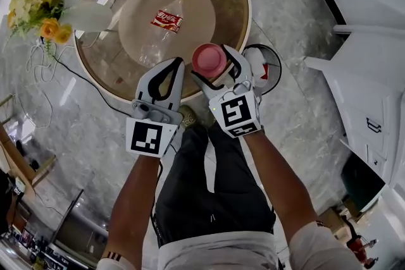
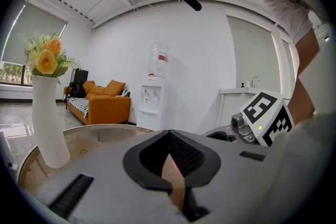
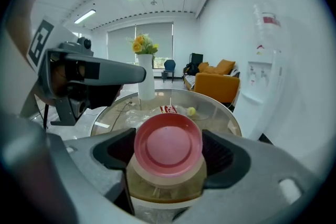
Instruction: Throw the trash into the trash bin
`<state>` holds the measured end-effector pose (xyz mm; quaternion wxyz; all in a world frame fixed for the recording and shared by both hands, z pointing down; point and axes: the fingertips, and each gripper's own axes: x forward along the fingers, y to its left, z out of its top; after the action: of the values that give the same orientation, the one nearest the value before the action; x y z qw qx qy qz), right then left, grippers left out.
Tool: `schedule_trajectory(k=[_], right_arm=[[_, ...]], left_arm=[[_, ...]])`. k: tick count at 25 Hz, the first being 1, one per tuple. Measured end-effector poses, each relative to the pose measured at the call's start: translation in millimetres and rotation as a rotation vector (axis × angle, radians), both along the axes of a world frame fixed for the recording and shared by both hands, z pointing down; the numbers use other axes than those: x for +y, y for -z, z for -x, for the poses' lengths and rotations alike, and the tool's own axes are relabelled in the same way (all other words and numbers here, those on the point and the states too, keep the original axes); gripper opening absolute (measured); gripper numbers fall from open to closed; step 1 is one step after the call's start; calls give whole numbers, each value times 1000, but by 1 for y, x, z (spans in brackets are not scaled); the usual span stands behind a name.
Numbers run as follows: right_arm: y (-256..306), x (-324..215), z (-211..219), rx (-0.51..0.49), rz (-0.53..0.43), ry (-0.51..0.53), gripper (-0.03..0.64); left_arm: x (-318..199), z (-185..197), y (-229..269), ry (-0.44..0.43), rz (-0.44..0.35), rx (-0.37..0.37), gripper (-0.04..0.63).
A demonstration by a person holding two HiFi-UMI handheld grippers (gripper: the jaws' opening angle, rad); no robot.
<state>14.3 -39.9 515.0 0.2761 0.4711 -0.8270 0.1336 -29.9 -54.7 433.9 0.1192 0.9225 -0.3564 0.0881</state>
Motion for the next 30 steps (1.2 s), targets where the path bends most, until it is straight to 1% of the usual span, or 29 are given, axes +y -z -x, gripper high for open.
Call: schedule_trajectory(k=[5, 10, 21, 25, 30], right_arm=[[16, 10, -34, -17, -42, -53, 391], [15, 26, -77, -4, -44, -126, 391], [-5, 67, -170, 33, 12, -279, 393], [-17, 76, -194, 32, 44, -321, 393], [-34, 83, -214, 30, 84, -351, 393]], left_arm=[[7, -28, 10, -40, -20, 10, 0], [19, -59, 8, -86, -18, 15, 0], [41, -115, 5, -166, 0, 16, 0], [45, -132, 2, -192, 4, 9, 0], [49, -148, -1, -218, 10, -1, 0]])
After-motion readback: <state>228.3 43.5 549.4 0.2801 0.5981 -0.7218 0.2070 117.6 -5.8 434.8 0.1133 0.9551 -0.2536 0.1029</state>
